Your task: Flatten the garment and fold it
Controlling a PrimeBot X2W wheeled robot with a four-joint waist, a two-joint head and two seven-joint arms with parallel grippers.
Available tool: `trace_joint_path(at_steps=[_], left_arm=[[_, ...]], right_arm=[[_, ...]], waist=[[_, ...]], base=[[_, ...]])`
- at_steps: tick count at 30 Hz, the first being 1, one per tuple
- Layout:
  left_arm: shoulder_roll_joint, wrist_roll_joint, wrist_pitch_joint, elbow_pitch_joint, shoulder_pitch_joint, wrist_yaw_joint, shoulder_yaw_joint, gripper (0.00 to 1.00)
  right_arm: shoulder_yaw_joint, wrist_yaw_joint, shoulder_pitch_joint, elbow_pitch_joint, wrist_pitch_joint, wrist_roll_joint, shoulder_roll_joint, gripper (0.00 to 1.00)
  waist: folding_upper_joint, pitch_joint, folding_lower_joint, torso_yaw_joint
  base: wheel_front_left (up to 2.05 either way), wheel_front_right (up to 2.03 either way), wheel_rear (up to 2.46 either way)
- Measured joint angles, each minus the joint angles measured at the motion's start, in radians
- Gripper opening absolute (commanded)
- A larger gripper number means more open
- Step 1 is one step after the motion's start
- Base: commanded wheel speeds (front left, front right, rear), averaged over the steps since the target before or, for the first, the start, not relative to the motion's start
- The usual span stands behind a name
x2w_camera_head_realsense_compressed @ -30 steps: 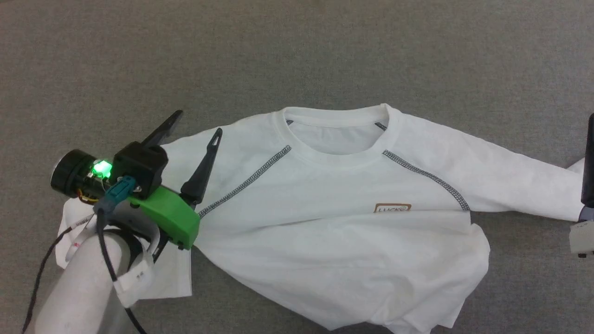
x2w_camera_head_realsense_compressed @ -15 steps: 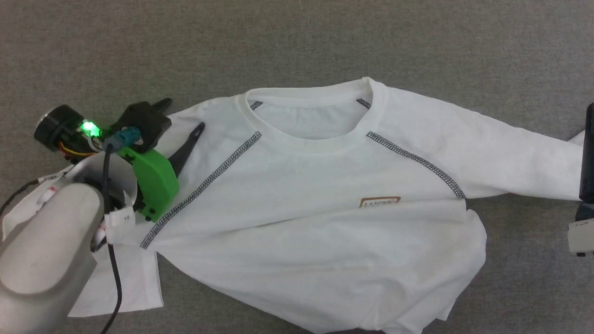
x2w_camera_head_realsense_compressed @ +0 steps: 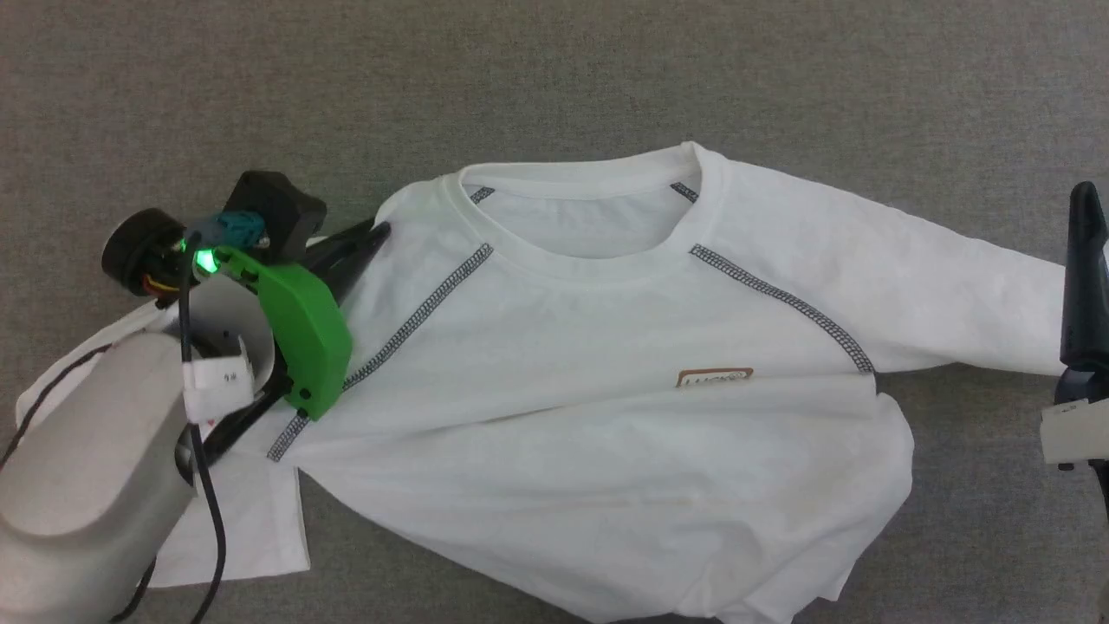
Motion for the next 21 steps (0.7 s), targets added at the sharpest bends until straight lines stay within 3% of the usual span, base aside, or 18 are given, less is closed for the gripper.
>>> trace_joint_path(at_steps=[5,9,15,21], left_arm=[[-0.005,0.008,-0.102,-0.024,0.08,0.064,0.021,0.0],[-0.002,0.007,-0.162,-0.071,0.135,0.109,0.05,0.0],[0.0,0.008,-0.182,-0.142,0.156,0.133,0.055,0.0],[-0.03,0.018,-0.183,-0.146,0.128,0.128,0.036,0.0]], right_arm=[[0.058,0.0,-0.018,0.001,0.035,-0.043,-0.004,1.0],[0.126,0.0,-0.062,0.036,0.115,-0.021,-0.064,1.0],[0.287,0.0,-0.214,0.174,0.414,0.11,-0.307,1.0],[0.418,0.0,-0.336,0.271,0.572,0.195,-0.457,1.0]], waist=[[0.0,-0.045,0.0,0.012],[-0.0001,-0.082,0.0,0.023],[0.0,-0.102,0.0,0.059],[0.0,-0.059,0.0,0.081]], base=[[0.0,0.0,0.0],[0.0,0.0,0.0],[0.0,0.0,0.0],[0.0,0.0,0.0]])
